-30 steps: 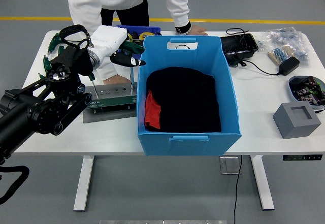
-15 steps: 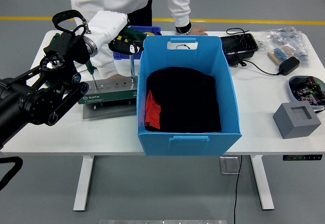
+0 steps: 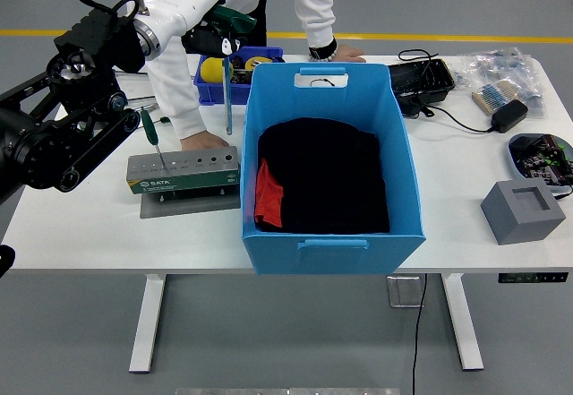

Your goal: Lift tool from toolbox,place it in box,lift tool from toolbox,place it in box

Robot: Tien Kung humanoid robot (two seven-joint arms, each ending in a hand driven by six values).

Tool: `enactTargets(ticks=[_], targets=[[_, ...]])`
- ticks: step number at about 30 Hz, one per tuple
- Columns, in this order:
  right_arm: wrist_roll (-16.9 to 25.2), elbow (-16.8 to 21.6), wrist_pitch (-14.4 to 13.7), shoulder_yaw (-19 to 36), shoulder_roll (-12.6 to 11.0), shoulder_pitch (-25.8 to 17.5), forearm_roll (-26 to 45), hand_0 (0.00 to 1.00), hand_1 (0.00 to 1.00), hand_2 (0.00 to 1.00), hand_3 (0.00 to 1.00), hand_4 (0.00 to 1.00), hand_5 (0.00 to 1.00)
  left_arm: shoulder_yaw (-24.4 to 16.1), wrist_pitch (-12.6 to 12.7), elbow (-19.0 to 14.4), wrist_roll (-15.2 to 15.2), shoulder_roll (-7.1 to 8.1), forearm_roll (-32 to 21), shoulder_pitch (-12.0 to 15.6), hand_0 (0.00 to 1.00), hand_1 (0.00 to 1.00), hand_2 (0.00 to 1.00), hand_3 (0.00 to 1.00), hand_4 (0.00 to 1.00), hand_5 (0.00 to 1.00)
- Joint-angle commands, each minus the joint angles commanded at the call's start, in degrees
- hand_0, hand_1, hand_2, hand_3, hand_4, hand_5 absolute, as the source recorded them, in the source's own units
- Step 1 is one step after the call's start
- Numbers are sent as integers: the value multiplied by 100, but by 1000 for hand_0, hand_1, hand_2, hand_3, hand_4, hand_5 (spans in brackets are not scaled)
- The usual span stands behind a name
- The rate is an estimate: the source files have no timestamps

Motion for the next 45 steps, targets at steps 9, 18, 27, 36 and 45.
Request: enactTargets(ticks=[9,18,27,36,45], targets=[[-5,0,-2,37,-1,-7,-39,794,800,826,730,939,787,-35,-89,-457,148,132,-258,-200,192,2,2,36,720,355],[-1,0,-5,52,-8,-5,-69,794,796,826,729,939,787,-149,-35,-1075,264,-51,-646,-271,191,2,2,39,717,337],[6,0,-7,15,-24,18,-45,794,797,826,730,939,787,897,-112,-1334,268,-290,-1266,-451,191,2,2,41,712,321],[41,0,-24,-17,-47,30,-23,793,796,823,723,938,786,1734,-269,-825,100,-564,-1876,-515,191,2,2,44,699,295],[56,0,-43,-69,-71,52,-6,785,793,821,719,939,788,2370,-366,-167,-128,-918,-2402,-505,191,2,2,47,699,290]])
